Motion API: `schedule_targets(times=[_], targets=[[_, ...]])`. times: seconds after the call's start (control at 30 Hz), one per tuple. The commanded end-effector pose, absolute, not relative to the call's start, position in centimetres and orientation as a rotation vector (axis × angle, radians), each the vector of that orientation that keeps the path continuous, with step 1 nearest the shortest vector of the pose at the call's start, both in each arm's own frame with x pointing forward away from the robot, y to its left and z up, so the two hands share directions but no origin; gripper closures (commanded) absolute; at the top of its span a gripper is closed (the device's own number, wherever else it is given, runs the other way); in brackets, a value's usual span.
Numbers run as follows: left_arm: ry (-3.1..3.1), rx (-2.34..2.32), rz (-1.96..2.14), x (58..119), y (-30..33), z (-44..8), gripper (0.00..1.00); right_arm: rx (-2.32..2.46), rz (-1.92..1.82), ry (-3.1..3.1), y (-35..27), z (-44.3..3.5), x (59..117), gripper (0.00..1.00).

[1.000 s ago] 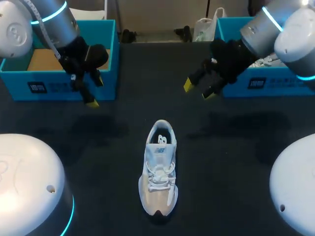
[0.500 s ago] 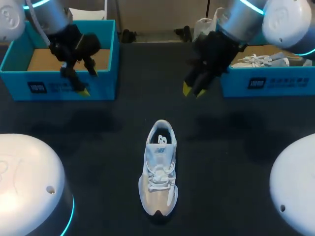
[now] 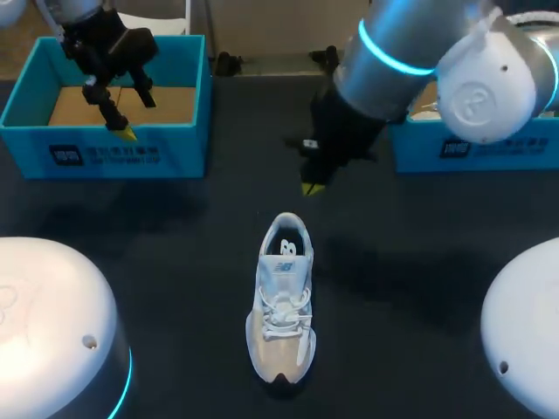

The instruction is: Take the shoe out of the shoebox, open the shoe tongue, remove and reinsert the insole, then place the shoe into the shoebox

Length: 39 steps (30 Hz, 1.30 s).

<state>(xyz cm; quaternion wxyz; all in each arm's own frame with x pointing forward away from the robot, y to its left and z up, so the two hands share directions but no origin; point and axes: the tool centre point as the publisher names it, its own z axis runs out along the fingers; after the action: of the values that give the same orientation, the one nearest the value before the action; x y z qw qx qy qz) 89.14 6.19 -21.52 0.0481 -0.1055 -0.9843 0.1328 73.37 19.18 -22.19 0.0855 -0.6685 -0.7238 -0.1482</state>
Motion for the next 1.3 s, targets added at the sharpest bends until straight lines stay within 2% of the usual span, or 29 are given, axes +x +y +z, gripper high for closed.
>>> schedule_targets(times=[0.03, 0.17, 0.37, 0.6, 0.67, 1.13, 1.3], targets=[[-2.997, -0.322, 0.398, 89.3, 6.1, -21.5, 0.0, -2.112, -0.457, -2.233, 19.6, -22.0, 73.0, 1.0], [-2.997, -0.322, 0.398, 89.3, 6.1, -21.5, 0.0, -2.112, -0.457, -2.233, 19.6, -22.0, 73.0, 1.0], [-2.998, -0.551, 0.368, 91.5, 8.9, -20.7, 0.0, -2.187, -0.484, -2.171, 22.8, -24.4, 72.4, 1.0], [-2.969, -0.751, 0.312, 93.6, 11.7, -19.8, 0.0, -2.408, -0.334, -2.137, 24.9, -25.7, 71.2, 1.0], [-2.977, -0.783, 0.287, 93.9, 12.4, -19.6, 0.0, -2.592, -0.152, -2.107, 25.3, -26.3, 70.5, 1.0], [-2.977, -0.783, 0.287, 93.9, 12.4, -19.6, 0.0, -2.609, -0.161, -2.137, 25.0, -27.3, 71.1, 1.0], [-2.977, -0.783, 0.287, 93.9, 12.4, -19.6, 0.0, -2.812, -0.022, -2.196, 25.7, -28.5, 69.9, 1.0]])
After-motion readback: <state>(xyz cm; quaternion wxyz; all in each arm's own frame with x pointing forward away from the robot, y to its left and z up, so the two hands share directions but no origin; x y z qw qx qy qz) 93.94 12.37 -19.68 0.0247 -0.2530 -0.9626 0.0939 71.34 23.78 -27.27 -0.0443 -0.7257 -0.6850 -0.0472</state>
